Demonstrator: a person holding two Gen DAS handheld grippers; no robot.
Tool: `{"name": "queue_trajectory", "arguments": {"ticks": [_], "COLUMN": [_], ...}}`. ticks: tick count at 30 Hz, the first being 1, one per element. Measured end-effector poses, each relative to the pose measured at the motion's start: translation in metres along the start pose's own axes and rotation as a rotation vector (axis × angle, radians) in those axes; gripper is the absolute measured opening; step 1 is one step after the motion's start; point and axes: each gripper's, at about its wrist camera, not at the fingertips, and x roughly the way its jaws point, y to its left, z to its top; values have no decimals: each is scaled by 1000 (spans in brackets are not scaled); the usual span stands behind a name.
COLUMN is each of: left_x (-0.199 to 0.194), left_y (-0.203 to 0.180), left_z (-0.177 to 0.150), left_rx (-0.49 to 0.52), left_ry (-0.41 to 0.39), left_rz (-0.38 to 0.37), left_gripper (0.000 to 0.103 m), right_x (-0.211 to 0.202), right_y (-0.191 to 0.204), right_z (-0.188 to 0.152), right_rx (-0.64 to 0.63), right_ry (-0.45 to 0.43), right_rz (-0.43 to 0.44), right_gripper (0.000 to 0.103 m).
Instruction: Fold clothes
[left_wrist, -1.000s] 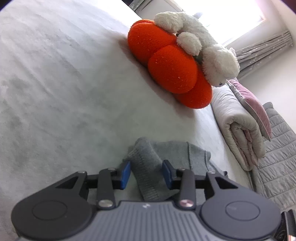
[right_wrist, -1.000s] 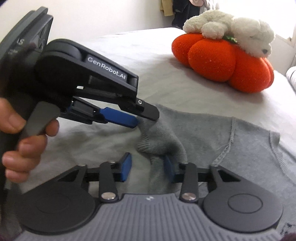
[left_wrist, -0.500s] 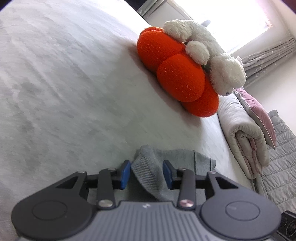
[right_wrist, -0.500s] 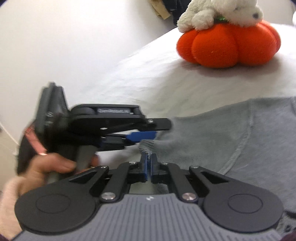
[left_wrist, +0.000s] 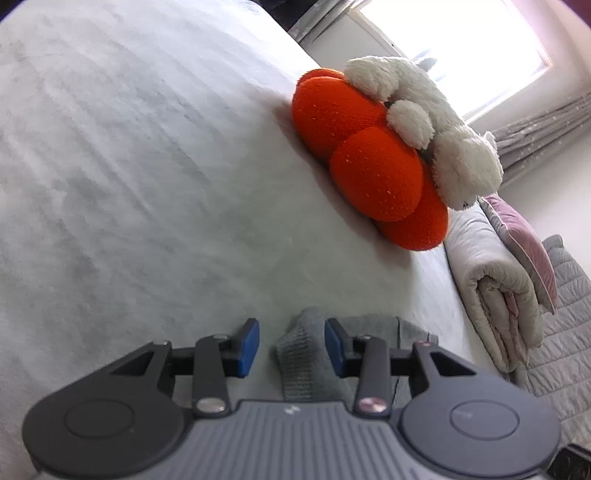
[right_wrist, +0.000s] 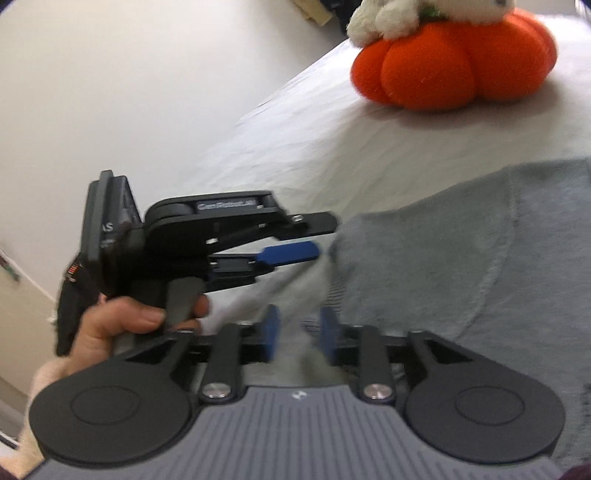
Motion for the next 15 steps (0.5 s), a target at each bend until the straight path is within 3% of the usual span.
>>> {"name": "queue_trajectory", "arguments": {"ticks": [4, 12, 15], "left_x": [4, 10, 13], "left_y": [-2, 2, 1], "left_z": [-2, -3, -4], "left_rx": [18, 32, 45], "left_ry": [5, -21, -31], "left_rz": [3, -13, -13], "left_gripper": [38, 37, 35], "right_x": [-4, 16, 24], "right_y": [7, 25, 32], "right_z": [-4, -19, -24], "right_rx": [-37, -252, -335], "right_ry": [11, 37, 46], "right_rz": [-21, -208, -281], "right_gripper": [39, 39, 30]}}
